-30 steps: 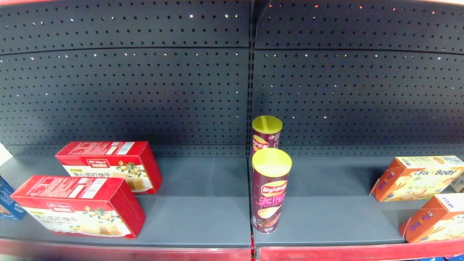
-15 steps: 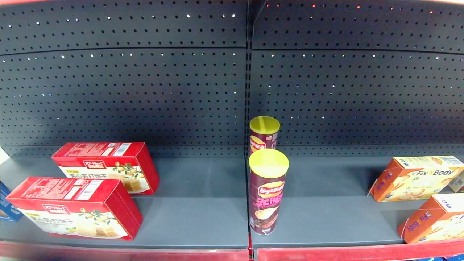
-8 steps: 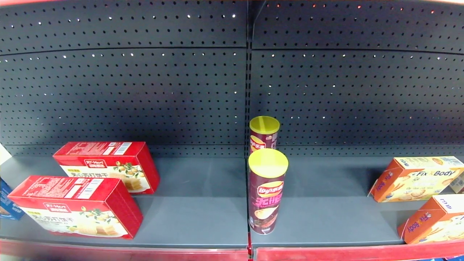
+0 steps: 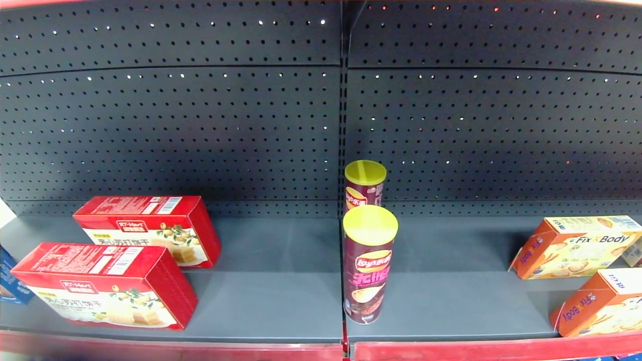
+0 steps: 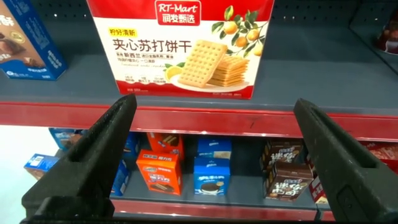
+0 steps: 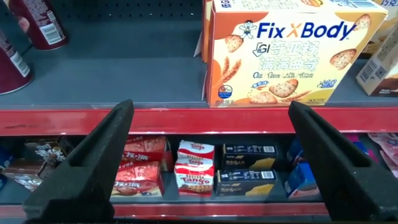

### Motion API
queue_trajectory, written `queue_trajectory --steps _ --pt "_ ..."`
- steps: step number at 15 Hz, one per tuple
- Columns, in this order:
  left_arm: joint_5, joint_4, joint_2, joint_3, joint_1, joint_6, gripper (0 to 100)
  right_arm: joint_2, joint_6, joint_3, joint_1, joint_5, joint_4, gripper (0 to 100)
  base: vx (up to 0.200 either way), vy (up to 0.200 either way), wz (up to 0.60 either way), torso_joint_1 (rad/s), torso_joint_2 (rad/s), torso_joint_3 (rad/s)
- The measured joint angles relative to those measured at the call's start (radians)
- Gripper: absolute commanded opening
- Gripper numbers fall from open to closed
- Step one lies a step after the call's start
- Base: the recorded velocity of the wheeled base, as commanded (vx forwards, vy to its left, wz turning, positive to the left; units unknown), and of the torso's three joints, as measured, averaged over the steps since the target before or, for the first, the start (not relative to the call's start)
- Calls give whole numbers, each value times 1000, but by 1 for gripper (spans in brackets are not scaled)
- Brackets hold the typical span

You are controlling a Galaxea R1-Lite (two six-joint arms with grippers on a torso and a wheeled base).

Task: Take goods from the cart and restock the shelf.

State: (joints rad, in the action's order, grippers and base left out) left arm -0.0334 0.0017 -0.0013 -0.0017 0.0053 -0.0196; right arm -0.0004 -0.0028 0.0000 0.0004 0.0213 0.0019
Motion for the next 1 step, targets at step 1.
queue_trajectory --steps 1 --pt "0 0 0 0 0 0 100 0 1 0 1 0 0 100 0 0 0 0 0 0"
